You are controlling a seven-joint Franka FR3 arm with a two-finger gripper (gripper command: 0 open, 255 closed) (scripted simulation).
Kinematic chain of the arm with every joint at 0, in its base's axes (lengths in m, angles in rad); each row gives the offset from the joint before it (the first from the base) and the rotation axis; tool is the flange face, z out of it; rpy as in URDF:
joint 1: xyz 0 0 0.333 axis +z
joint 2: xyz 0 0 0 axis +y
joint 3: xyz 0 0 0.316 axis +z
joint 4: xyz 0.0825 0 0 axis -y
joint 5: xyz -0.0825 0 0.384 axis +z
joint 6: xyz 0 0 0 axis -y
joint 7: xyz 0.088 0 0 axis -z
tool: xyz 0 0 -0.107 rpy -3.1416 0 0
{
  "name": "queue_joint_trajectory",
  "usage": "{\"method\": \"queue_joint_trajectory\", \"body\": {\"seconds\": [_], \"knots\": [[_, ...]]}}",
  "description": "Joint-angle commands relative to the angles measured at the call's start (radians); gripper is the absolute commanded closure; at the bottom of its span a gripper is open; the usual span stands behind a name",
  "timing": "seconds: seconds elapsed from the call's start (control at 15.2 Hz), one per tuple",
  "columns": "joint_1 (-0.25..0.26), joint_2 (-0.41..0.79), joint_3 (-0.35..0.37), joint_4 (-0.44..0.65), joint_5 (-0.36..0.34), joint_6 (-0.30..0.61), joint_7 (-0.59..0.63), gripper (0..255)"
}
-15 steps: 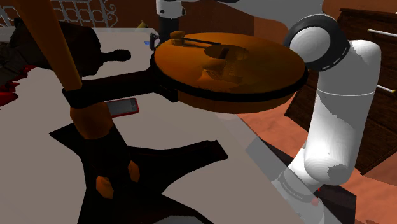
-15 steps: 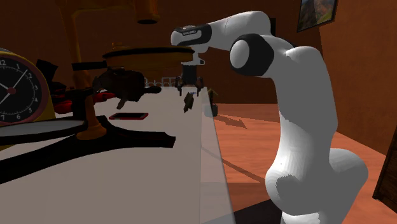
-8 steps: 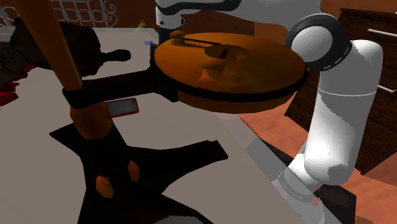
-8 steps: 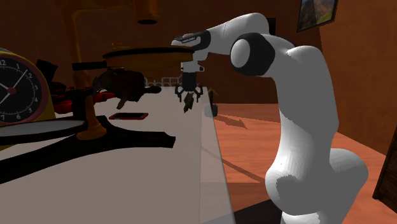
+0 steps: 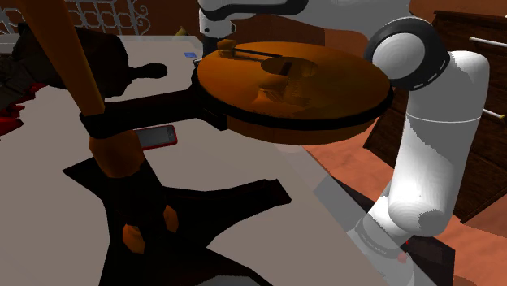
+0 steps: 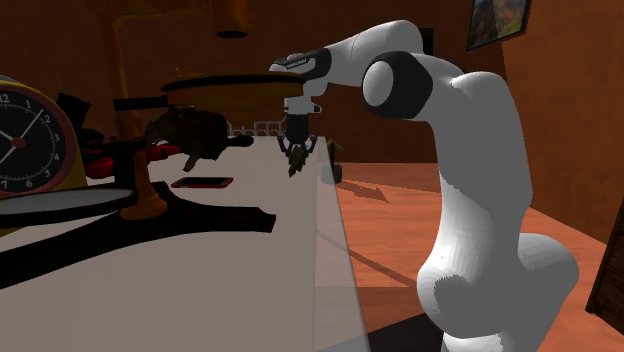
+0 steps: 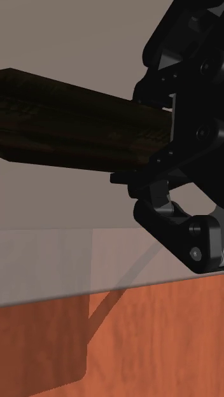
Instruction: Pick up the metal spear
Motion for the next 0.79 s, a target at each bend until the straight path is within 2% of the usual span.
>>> {"method": "queue_joint_trajectory", "body": {"seconds": [0.0, 0.13, 0.73], "knots": [[0.0, 0.0, 0.0, 0.0, 0.0, 0.0, 0.0, 255], [0.0, -0.001, 0.0, -0.004, 0.0, 0.002, 0.001, 255], [0.008, 0.037, 0.001, 0.176, -0.005, -0.139, 0.005, 255]]}}
